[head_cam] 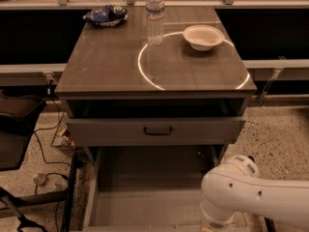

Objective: Close middle drawer

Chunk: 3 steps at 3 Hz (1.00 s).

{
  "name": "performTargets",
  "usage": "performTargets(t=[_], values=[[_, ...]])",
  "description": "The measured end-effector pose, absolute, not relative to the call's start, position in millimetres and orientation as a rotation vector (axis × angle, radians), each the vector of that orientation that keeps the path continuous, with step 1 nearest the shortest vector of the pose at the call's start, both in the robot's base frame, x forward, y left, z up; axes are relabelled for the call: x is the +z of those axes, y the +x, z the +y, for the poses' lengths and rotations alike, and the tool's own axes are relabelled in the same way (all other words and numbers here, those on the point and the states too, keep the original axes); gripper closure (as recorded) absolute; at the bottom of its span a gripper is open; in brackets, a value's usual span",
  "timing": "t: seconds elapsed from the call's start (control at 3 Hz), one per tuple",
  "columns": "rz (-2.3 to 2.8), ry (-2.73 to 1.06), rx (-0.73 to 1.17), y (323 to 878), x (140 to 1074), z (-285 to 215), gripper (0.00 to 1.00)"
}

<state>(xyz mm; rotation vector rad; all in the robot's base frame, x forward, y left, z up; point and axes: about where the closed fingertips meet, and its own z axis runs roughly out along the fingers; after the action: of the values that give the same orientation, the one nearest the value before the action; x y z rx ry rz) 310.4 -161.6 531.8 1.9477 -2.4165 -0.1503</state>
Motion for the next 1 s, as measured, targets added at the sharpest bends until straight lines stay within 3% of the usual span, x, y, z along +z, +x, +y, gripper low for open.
performTargets(t=[1.0], values=[[-2.229, 1.922, -0.405, 243, 456, -128, 1.00]])
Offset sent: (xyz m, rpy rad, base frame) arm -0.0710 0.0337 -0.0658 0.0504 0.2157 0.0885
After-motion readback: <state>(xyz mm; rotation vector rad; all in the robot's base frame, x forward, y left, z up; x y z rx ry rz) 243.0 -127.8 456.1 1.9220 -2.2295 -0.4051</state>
